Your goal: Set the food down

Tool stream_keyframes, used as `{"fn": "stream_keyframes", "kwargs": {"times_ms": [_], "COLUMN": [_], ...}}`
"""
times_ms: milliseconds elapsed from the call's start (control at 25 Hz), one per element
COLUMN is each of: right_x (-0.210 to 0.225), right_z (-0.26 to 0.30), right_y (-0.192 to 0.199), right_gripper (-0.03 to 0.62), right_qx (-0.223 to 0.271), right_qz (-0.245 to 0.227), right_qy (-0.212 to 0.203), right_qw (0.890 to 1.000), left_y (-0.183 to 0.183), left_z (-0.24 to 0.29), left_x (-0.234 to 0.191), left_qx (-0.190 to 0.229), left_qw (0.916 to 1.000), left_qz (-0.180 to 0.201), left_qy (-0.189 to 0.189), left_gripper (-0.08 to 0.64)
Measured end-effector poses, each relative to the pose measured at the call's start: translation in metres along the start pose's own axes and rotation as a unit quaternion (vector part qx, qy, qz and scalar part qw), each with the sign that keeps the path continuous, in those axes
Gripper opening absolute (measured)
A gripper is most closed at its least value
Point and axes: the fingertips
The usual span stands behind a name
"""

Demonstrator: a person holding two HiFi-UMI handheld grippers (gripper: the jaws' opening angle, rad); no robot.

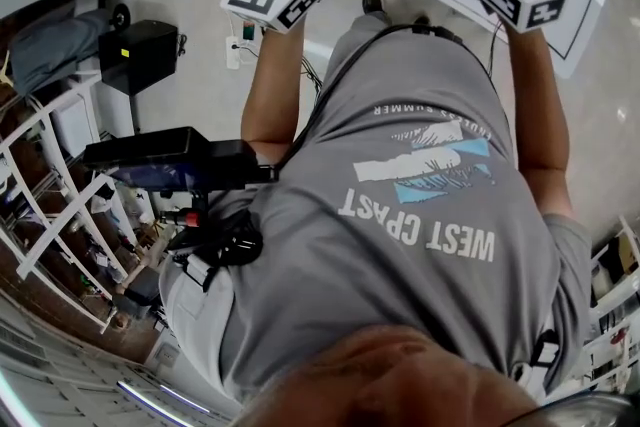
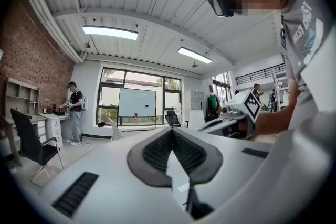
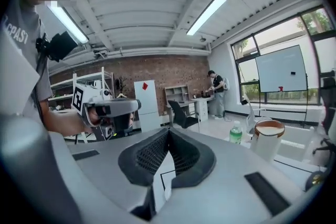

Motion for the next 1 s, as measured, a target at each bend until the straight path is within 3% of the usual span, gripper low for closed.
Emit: {"fn": "stream_keyframes", "kwargs": {"times_ms": [440,720,1000], "right_x": [-0.039,-0.088,-0.156], "right_z": [-0.091,-0.09,-0.086], "right_y": [-0.075,-0.086,-0.095], "right_gripper": [0.008,0.008,0.008], "right_qx": [0.128,0.132,0.146], "right_qz": [-0.022,-0.075,-0.058], "right_qy": [0.026,0.033,0.052], "right_qw": [0.991,0.988,0.986], "left_y": [-0.034,-0.043,-0.027], "left_z": [-0.026,-0.078,-0.151], "left_x": [0.04,0.03,0.023], "left_qx": [0.019,0.051,0.057], "left_qw": [0.9996,0.9979,0.9975], "left_qz": [0.019,0.038,0.028], "left_qy": [0.007,0.014,0.03], "left_gripper": [0.006,0.006,0.006]}}
Point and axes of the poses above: the fingertips, and each gripper's own axes: z forward along the fingers, x to its right, y out of its underside, and after that the axes turned 10 degrees about -x, right-handed
